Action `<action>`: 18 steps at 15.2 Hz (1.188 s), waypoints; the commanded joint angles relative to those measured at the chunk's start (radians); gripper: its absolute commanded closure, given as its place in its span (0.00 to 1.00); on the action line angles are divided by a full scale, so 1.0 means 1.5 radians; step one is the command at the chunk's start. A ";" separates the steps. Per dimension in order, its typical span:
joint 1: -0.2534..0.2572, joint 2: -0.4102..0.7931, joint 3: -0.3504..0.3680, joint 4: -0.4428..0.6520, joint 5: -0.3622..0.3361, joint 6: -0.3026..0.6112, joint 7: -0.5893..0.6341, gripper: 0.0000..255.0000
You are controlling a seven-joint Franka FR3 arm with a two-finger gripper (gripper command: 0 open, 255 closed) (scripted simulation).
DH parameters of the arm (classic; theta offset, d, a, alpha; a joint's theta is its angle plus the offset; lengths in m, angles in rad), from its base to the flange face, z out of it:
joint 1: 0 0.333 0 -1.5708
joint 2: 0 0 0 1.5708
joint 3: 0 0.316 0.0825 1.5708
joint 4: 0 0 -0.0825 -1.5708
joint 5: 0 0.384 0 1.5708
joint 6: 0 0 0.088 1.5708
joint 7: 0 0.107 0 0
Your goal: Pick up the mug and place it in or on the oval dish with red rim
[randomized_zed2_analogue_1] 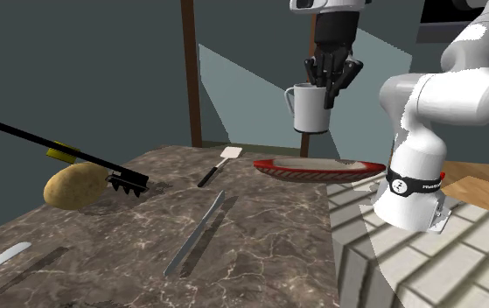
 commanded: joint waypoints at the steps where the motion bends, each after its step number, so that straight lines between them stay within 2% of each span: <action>1: -0.013 -0.056 -0.015 -0.024 -0.015 -0.030 -0.020 1.00; 2: -0.017 -0.073 -0.019 -0.031 -0.019 -0.040 -0.026 1.00; 18: -0.025 -0.061 -0.036 -0.169 -0.039 0.110 -0.014 1.00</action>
